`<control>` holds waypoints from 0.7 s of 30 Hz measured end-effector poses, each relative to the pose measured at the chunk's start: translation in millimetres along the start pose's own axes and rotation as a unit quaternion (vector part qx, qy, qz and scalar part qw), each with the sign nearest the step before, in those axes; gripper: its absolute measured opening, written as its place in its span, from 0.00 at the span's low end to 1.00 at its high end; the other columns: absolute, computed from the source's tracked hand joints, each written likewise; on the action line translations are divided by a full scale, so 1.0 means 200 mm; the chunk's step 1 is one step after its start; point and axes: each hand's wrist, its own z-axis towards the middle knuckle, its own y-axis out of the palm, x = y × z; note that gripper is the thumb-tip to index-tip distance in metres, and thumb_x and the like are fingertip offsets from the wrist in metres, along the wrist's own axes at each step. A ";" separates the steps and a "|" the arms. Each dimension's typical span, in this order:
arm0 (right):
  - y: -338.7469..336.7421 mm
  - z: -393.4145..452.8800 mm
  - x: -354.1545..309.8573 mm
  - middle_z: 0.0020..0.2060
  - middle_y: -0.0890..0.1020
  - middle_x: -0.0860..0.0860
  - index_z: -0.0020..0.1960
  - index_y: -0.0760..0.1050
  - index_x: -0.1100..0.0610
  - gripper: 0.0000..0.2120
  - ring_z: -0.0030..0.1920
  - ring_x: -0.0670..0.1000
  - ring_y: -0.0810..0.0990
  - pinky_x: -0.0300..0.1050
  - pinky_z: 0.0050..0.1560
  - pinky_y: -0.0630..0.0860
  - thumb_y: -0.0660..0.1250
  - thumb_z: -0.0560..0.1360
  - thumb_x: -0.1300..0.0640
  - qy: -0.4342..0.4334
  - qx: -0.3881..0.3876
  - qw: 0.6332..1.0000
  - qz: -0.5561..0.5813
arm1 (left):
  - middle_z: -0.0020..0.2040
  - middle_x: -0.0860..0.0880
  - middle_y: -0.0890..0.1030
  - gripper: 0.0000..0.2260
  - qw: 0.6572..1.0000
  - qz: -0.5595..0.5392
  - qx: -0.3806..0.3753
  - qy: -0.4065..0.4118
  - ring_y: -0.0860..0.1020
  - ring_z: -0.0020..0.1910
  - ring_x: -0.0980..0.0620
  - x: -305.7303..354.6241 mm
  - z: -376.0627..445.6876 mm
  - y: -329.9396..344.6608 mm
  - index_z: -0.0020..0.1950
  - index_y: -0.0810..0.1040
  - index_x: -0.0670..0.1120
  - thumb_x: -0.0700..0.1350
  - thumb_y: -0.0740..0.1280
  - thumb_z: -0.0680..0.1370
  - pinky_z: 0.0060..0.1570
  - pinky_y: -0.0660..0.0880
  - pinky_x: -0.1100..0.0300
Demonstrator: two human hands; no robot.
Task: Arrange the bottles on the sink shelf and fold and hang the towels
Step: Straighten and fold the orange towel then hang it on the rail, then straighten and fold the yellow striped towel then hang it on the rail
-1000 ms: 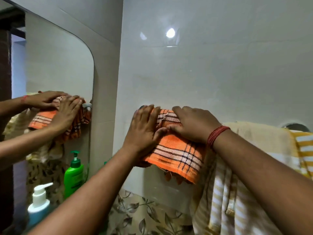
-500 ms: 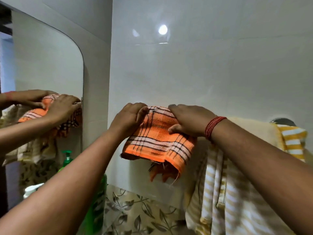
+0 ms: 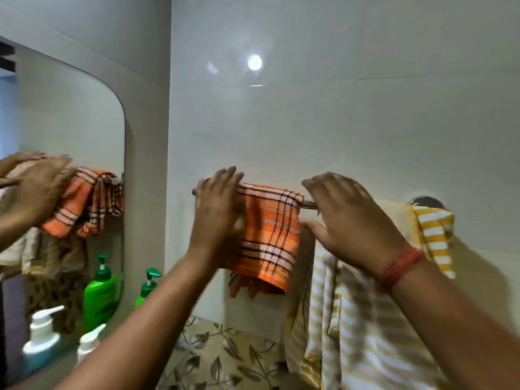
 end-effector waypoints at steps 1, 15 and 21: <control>-0.02 -0.08 0.01 0.64 0.76 0.54 0.69 0.70 0.56 0.26 0.68 0.57 0.71 0.55 0.71 0.67 0.68 0.75 0.46 0.026 0.059 0.997 0.041 | 0.76 0.45 0.70 0.22 0.999 0.007 -0.002 0.034 0.64 0.77 0.45 0.11 -0.04 0.00 0.74 0.70 0.44 0.45 0.60 0.79 0.78 0.53 0.41; 0.21 -0.64 0.17 0.59 0.79 0.63 0.74 0.63 0.58 0.28 0.55 0.64 0.81 0.54 0.49 0.79 0.62 0.79 0.46 0.327 0.066 0.881 0.335 | 0.64 0.50 0.78 0.26 0.928 -0.246 -0.067 -0.272 0.76 0.64 0.53 1.09 -0.30 0.45 0.68 0.72 0.50 0.64 0.62 0.76 0.66 0.73 0.48; 0.10 -0.67 0.23 0.76 0.63 0.55 0.79 0.50 0.58 0.26 0.74 0.51 0.65 0.43 0.71 0.60 0.48 0.84 0.51 0.198 -0.108 0.910 0.347 | 0.64 0.57 0.74 0.29 0.895 -0.276 -0.061 -0.345 0.73 0.62 0.58 1.31 -0.32 0.48 0.74 0.63 0.50 0.57 0.69 0.78 0.61 0.69 0.59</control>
